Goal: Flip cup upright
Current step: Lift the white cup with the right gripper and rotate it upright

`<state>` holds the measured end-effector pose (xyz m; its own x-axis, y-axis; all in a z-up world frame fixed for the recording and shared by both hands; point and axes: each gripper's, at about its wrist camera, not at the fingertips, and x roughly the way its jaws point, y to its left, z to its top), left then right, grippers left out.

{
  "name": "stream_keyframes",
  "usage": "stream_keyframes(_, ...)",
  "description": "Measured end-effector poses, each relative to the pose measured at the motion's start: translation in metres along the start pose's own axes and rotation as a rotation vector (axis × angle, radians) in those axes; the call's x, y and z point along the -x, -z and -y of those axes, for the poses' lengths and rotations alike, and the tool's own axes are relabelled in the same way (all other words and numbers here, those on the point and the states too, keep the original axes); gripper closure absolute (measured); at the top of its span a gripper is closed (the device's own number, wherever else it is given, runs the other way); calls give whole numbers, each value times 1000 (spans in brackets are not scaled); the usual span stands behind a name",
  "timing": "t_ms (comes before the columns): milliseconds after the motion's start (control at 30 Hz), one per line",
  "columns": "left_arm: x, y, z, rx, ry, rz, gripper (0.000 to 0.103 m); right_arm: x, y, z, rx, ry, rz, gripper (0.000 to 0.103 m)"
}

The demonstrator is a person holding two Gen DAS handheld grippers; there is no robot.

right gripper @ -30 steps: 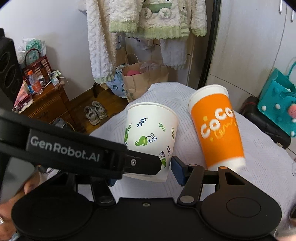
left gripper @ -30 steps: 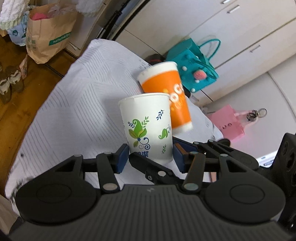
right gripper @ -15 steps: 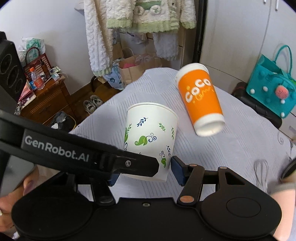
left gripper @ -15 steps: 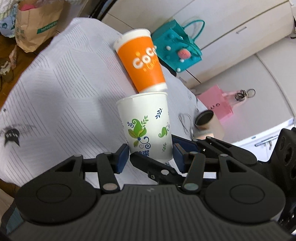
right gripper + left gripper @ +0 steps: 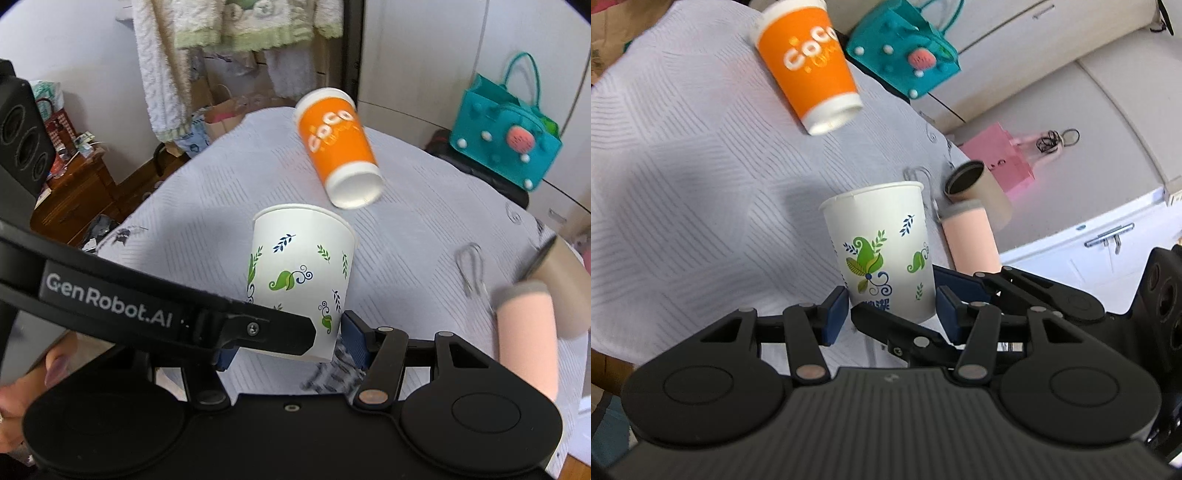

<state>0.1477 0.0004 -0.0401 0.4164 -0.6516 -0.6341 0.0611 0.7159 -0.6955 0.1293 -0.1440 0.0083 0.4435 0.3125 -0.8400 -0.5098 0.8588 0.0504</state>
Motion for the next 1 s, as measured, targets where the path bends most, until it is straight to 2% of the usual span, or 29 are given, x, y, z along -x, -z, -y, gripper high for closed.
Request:
stream_keyframes(567,-61,1,22,-52,-25,-108,52,-14,34,52,-127,4,-43,40)
stream_keyframes(833,-72,1,28,-70,-46,-112,52,-18,42,67,-161,-28,-39,40)
stream_keyframes(900,-73,1,31,-90,-56,-108,50,-18,42,69,-161,-37,-37,40)
stream_keyframes(1000,-73,0,41,-173,-93,-101,48,-18,43,69,-121,-44,-49,39)
